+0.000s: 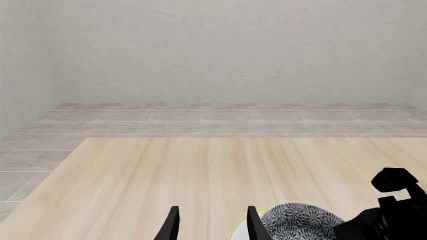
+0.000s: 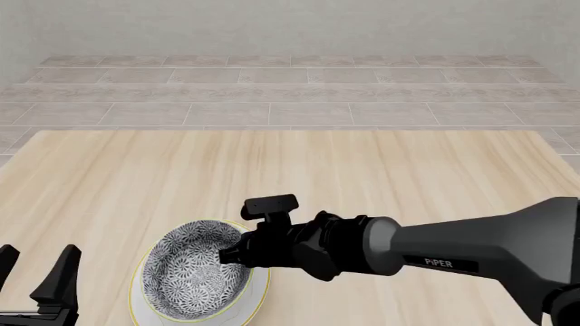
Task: Put the bowl on the plate.
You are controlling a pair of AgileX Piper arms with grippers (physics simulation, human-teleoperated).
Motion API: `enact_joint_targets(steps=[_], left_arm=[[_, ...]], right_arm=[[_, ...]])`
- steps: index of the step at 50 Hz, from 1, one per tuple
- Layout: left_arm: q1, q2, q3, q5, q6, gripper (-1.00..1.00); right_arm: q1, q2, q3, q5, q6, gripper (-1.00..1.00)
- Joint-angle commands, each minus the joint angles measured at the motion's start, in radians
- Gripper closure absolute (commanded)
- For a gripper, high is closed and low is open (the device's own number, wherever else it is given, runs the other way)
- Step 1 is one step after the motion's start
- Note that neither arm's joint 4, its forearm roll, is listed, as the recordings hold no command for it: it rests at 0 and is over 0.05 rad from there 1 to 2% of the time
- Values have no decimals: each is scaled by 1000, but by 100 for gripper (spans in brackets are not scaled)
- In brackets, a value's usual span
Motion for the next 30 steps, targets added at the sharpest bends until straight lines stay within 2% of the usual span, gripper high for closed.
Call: enact_joint_targets(steps=[1, 2, 22, 30], left_arm=[[0, 0, 0, 0, 0, -100], [0, 0, 0, 0, 0, -100], [0, 0, 0, 0, 0, -100], [0, 0, 0, 0, 0, -100]], right_arm=[[-1, 12, 7, -12, 10, 100], [4, 12, 6, -13, 8, -100], [-7, -2, 3, 1, -12, -100], [-26, -41, 3, 17, -37, -100]])
